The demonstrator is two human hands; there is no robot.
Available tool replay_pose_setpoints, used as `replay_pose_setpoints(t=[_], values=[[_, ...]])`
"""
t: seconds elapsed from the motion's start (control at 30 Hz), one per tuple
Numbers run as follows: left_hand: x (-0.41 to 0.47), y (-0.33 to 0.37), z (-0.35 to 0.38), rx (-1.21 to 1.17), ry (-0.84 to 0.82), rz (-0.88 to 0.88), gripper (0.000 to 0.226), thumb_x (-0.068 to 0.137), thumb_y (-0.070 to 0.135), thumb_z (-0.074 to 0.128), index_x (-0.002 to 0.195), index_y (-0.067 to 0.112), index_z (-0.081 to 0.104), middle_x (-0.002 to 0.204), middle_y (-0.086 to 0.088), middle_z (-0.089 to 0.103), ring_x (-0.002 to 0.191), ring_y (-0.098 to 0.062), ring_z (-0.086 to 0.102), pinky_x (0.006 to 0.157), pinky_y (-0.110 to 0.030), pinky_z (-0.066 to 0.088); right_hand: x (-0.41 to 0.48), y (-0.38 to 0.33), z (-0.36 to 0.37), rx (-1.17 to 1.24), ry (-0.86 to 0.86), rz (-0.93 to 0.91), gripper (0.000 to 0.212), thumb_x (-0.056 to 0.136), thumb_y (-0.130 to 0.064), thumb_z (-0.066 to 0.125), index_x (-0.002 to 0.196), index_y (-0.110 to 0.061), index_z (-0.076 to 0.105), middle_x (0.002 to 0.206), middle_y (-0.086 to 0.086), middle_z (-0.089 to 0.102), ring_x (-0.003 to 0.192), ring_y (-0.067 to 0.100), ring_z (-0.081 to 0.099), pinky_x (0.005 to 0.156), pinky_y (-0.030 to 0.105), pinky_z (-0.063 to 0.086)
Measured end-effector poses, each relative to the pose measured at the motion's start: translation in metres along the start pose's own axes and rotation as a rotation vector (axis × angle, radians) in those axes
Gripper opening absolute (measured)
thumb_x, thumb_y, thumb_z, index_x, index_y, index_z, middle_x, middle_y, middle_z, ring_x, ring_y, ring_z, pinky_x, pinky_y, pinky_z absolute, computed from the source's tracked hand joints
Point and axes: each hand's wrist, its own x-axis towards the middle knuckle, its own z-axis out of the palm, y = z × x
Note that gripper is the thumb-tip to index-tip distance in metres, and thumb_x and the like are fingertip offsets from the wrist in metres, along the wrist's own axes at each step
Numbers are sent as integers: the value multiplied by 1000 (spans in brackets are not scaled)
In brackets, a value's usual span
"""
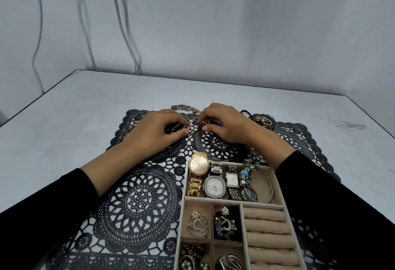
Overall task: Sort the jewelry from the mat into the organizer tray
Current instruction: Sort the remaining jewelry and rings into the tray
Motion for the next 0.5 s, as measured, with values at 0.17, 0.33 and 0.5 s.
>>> replay_pose_setpoints(t=[0.17,0.33,0.5], values=[[-2,3,-1,29,16,41,22,87,34,71,107,24,74,100,12,69,92,-4,63,83,-30,52,-2,4,-3,-14,8,47,21,90,-23,64,110,-23,67,111,1,56,104,14,52,86,22,36],[-2,3,-2,18,15,43,24,86,33,72,108,25,74,101,12,71,92,-2,64,84,-27,53,-4,6,-4,11,28,67,17,88,-23,65,105,-24,68,109,0,55,101,13,53,82,20,35],[-1,2,-1,-17,29,20,19,87,27,72,106,27,74,100,15,71,93,0,64,83,-14,48,0,6,-6,4,-47,105,17,89,-23,64,106,-22,63,106,-2,47,98,12,48,80,19,31]])
